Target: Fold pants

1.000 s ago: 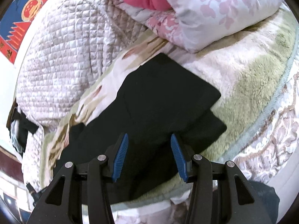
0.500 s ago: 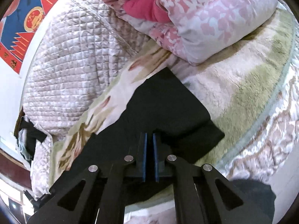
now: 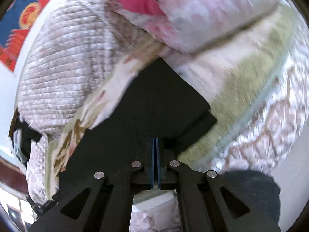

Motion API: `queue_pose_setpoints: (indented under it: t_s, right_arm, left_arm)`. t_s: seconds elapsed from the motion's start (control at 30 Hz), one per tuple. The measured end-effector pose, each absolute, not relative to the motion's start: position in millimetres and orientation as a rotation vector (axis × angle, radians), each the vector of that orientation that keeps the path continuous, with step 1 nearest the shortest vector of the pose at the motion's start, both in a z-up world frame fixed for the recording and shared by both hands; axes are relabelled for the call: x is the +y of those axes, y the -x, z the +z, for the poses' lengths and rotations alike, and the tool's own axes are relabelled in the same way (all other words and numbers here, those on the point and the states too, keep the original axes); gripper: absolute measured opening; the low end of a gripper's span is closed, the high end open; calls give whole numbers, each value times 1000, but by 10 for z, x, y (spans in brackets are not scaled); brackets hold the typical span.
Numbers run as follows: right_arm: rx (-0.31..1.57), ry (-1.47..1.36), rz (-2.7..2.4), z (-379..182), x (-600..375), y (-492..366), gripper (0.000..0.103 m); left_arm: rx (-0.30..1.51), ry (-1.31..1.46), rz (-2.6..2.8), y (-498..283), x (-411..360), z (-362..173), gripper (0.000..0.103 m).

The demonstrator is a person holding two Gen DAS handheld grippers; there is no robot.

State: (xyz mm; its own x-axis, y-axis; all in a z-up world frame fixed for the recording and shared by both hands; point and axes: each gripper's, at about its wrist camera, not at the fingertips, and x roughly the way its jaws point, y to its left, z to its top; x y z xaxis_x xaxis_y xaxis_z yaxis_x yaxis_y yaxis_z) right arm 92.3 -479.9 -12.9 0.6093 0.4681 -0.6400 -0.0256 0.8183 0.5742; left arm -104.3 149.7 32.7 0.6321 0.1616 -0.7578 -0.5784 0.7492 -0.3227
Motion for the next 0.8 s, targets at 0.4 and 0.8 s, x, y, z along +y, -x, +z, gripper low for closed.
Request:
queue_pose_setpoints:
  t_s: [0.4,0.8]
  right_arm:
    - [857,-565,193,-172,-5064,-1130,32]
    - [858,-535,139,-169,-5112,-1390,35]
  left_arm:
    - [769,557,452,1056,1467,388,5]
    - [791,552,450,988,1464,345,5]
